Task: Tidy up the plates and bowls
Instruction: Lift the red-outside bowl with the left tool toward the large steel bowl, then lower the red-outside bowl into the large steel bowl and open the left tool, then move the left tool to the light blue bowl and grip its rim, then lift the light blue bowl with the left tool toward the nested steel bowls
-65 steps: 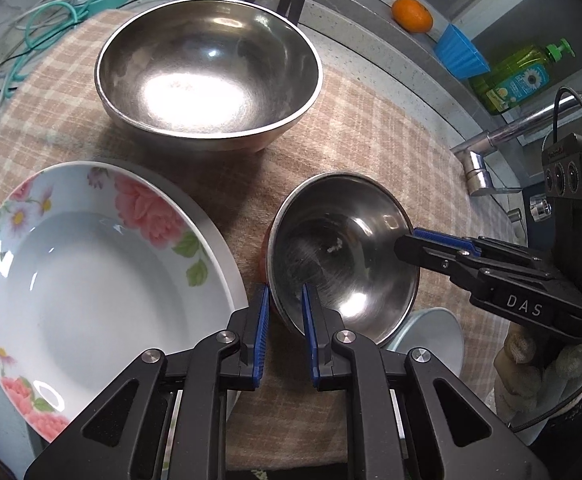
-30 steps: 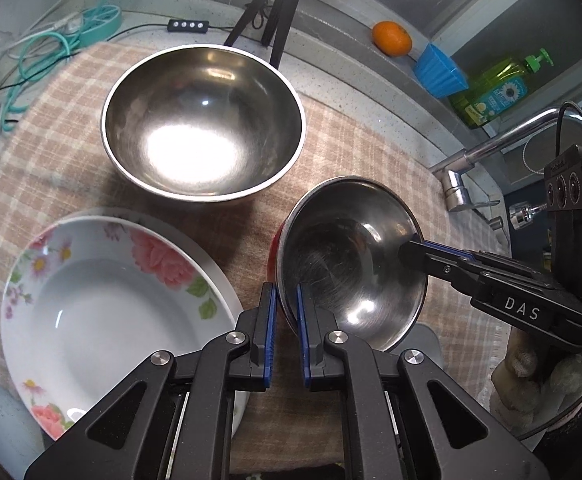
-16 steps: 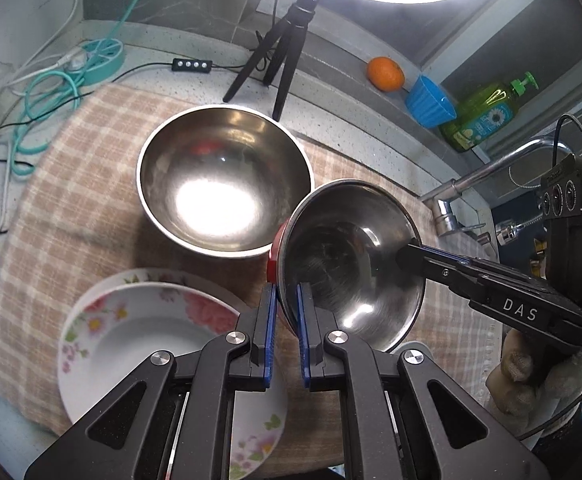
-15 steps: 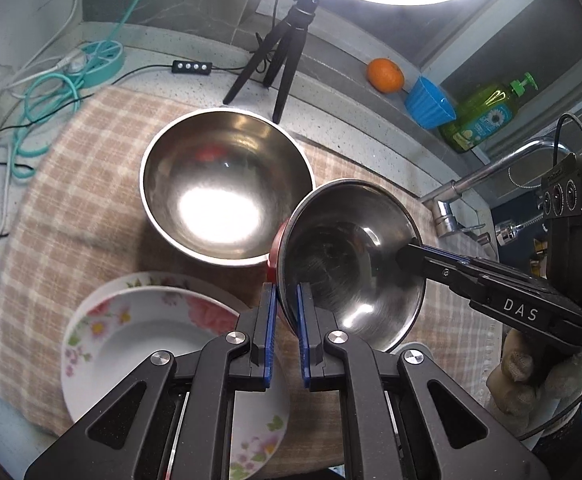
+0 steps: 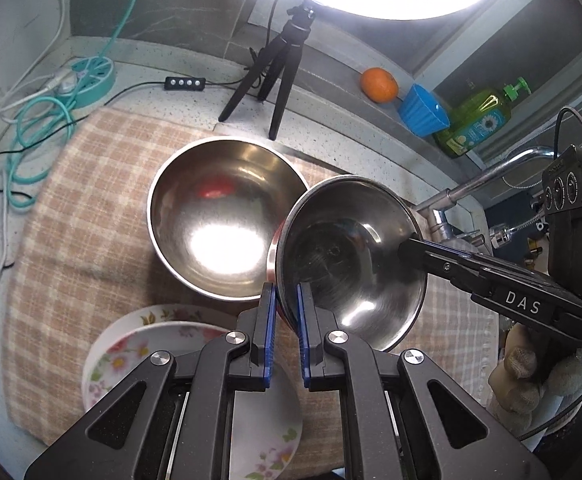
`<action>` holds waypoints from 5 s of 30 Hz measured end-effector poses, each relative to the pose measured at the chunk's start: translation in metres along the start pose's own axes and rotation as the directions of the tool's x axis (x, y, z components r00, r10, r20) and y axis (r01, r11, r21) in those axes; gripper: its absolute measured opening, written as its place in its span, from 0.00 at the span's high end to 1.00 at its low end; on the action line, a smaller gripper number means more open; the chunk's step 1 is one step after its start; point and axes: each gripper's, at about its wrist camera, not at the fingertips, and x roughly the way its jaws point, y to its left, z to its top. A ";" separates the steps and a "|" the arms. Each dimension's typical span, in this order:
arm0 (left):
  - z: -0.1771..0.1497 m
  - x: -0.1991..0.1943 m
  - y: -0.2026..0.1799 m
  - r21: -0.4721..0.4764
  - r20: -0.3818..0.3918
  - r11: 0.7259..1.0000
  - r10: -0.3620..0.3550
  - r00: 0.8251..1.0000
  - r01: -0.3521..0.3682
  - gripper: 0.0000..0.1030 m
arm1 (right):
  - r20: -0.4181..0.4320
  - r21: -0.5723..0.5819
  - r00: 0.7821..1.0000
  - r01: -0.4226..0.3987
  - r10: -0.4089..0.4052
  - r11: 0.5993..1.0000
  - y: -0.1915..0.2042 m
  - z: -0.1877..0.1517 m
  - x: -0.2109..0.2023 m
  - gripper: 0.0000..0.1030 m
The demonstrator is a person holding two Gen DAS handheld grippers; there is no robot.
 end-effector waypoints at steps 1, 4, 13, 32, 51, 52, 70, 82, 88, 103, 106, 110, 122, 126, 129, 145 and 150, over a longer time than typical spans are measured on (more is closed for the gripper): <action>0.003 -0.002 0.002 0.003 0.006 1.000 0.003 1.000 -0.003 0.92 | 0.002 0.002 1.000 -0.002 0.002 1.000 0.001 0.002 0.000 0.93; 0.011 -0.004 0.008 0.005 0.019 1.000 0.014 1.000 -0.014 0.92 | 0.008 -0.002 1.000 -0.003 0.003 1.000 0.007 0.011 0.003 0.93; 0.036 -0.002 0.034 0.012 0.025 0.998 0.058 0.998 -0.059 0.92 | 0.005 -0.015 1.000 -0.003 0.003 1.000 0.029 0.035 0.030 0.93; 0.053 0.042 0.063 0.012 -0.071 0.995 0.099 0.993 -0.098 0.92 | -0.072 0.005 0.996 0.055 -0.054 0.998 0.032 0.053 0.092 0.93; 0.053 0.053 0.064 0.026 -0.093 0.993 0.116 0.989 -0.115 0.92 | -0.102 -0.022 0.990 0.096 -0.098 0.995 0.031 0.055 0.110 0.93; 0.053 0.053 0.064 0.026 -0.094 0.993 0.117 0.989 -0.115 0.92 | -0.104 -0.024 0.990 0.097 -0.099 0.995 0.031 0.055 0.110 0.93; 0.050 0.054 0.062 0.034 -0.086 0.991 0.135 0.987 -0.132 0.88 | -0.106 -0.038 0.989 0.100 -0.103 0.994 0.036 0.049 0.102 0.90; 0.047 0.020 0.060 -0.005 -0.010 0.995 0.104 0.994 -0.104 0.88 | -0.023 -0.037 0.997 0.074 -0.075 0.997 0.038 0.045 0.064 0.86; 0.037 -0.002 0.044 0.003 0.027 0.998 0.060 0.998 -0.060 0.88 | 0.036 -0.056 0.998 0.045 -0.043 0.997 0.041 0.033 0.029 0.83; -0.026 0.003 -0.012 0.066 -0.042 0.998 -0.014 0.999 0.017 0.88 | 0.170 -0.057 0.978 0.133 -0.121 0.990 -0.011 -0.043 -0.063 0.70; -0.039 0.012 -0.026 0.079 -0.079 0.996 -0.033 0.996 0.039 0.88 | 0.158 -0.019 0.977 0.146 -0.141 0.989 -0.033 -0.063 -0.071 0.70; -0.062 0.031 -0.049 0.118 -0.153 0.991 -0.050 0.987 0.068 0.88 | 0.125 0.053 0.981 0.145 -0.151 0.988 -0.066 -0.092 -0.073 0.70; -0.104 0.068 -0.086 0.150 -0.282 0.982 -0.072 0.957 0.118 0.88 | 0.048 0.169 0.989 0.128 -0.138 0.977 -0.112 -0.156 -0.061 0.70; -0.111 0.077 -0.090 0.145 -0.307 0.981 -0.077 0.949 0.127 0.88 | 0.023 0.179 0.993 0.107 -0.113 0.978 -0.112 -0.169 -0.051 0.70; -0.112 0.081 -0.092 0.142 -0.314 0.982 -0.076 0.946 0.126 0.88 | 0.011 0.175 0.994 0.105 -0.109 0.979 -0.110 -0.175 -0.045 0.70; -0.113 0.100 -0.097 0.163 -0.333 0.982 -0.036 0.942 0.095 0.88 | -0.045 0.220 0.996 0.084 -0.075 0.972 -0.120 -0.180 -0.020 0.85; -0.112 0.103 -0.098 0.164 -0.335 0.982 -0.037 0.941 0.098 0.90 | -0.063 0.232 0.996 0.069 -0.056 0.970 -0.123 -0.180 -0.017 0.92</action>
